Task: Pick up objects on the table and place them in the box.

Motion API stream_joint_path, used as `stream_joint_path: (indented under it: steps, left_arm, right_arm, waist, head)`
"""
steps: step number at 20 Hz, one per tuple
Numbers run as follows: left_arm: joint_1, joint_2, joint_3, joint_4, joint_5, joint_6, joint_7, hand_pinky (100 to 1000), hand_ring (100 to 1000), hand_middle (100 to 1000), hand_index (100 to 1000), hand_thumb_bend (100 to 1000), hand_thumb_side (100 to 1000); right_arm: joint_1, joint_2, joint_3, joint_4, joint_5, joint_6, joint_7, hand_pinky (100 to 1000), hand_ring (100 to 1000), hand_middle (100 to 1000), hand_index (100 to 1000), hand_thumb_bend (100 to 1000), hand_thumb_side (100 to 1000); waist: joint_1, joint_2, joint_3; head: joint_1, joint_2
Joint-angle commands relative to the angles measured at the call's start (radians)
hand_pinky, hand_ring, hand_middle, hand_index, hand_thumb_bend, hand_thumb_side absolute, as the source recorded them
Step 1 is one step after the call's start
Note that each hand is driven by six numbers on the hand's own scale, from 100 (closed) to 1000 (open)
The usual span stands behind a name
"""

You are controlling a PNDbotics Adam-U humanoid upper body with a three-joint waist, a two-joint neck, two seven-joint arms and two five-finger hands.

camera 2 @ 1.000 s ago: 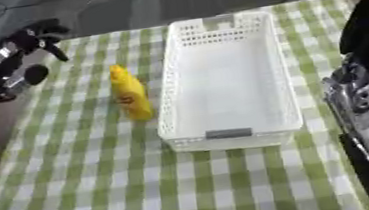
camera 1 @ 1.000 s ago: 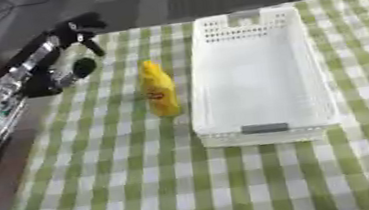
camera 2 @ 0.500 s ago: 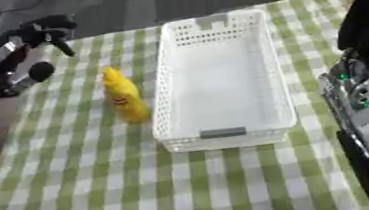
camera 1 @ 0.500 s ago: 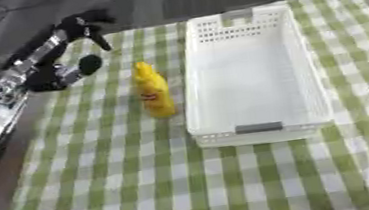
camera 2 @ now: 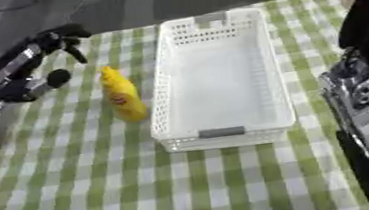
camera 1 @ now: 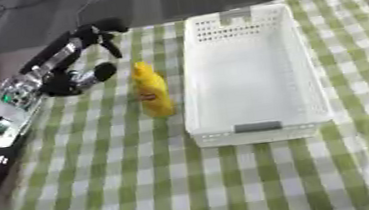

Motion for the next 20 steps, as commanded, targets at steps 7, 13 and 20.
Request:
stream_joint_path:
  steps: [7,13,20]
  left_arm:
    - [0.016,-0.036,0.010,0.068,-0.028,-0.030,0.007,916,642,844,1000,428,854]
    - [0.031,-0.054,0.008,0.095,-0.040,-0.059,0.018,913,639,843,1000,424,847]
    - [0.034,-0.073,0.009,0.109,-0.023,-0.091,0.059,898,616,827,999,435,824]
  right_arm:
    - [-0.021,0.003,0.000,-0.013,-0.004,0.000,0.000,417,632,695,760,100,945]
    - [-0.021,0.003,-0.001,-0.013,-0.004,-0.003,0.000,417,632,695,760,100,944]
    - [-0.021,0.004,0.000,-0.013,-0.005,-0.007,0.001,418,632,695,760,100,943]
  waist:
    - [-0.009,-0.010,0.000]
    - [-0.010,-0.010,0.001]
    - [-0.012,-0.009,0.002]
  head:
    - [0.020,-0.003]
    - [0.022,-0.003]
    - [0.023,-0.003]
